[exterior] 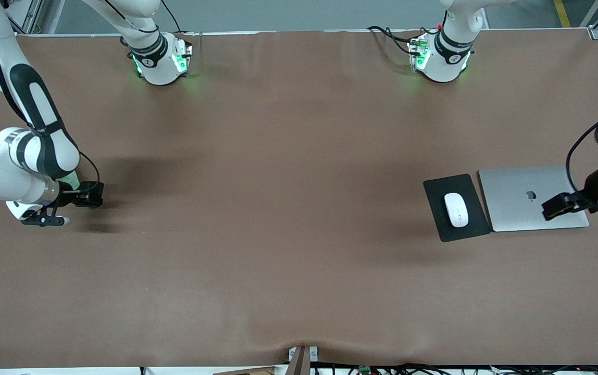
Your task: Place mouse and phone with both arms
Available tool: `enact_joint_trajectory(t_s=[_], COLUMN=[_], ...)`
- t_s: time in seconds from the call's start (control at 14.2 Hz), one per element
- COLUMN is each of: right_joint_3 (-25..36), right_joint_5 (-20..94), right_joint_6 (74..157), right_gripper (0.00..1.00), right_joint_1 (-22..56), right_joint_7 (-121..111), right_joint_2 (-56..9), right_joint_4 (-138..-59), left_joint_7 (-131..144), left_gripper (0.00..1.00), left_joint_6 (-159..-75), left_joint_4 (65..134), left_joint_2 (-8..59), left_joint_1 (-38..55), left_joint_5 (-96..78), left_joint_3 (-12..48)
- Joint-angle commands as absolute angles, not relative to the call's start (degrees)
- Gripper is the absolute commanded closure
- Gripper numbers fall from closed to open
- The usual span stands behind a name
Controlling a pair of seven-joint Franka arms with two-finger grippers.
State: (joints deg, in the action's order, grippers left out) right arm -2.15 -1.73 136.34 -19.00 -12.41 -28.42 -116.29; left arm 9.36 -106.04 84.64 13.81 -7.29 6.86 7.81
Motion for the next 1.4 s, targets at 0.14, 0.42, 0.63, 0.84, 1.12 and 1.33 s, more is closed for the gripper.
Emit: enact_joint_trajectory(t_s=[0.14, 0.42, 0.63, 0.84, 1.12, 1.33], right_joint_3=[-2.20, -2.02, -2.02, -2.11, -2.11, -2.55], right_joint_5=[-3.78, -3.87, -3.87, -3.78, -3.87, -3.61], right_joint_6=[137.81, 137.99, 136.68, 131.68, 120.62, 112.87], right_gripper=[1.00, 0.16, 0.00, 0.00, 0.00, 0.00], right_joint_1=[-20.21, -20.21, -19.60, -18.20, -11.71, -6.17], right_joint_7=[-12.04, -11.95, -11.87, -11.78, -6.09, -0.63], right_joint_2=[-30.32, -31.20, -29.98, -27.08, -23.57, -17.16], right_joint_4=[-115.84, -115.84, -115.67, -112.43, -105.39, -104.33], left_joint_7=[8.18, 8.26, 8.17, 7.74, 5.38, 4.31], left_gripper=[0.00, 0.00, 0.00, 0.00, 0.00, 0.00], left_joint_6=[-101.17, -99.67, -92.83, -91.32, -88.09, -86.41], left_joint_4=[82.35, 80.70, 77.79, 77.34, 77.96, 78.05], left_joint_2=[13.63, 13.01, 13.18, 12.49, 7.75, 6.68], left_joint_1=[-7.91, -8.08, -9.84, -11.07, -10.99, -10.99], left_joint_5=[7.21, 7.12, 7.03, 4.84, 2.74, 1.76], left_joint_3=[8.35, 8.26, 8.35, 8.35, 8.53, 8.35])
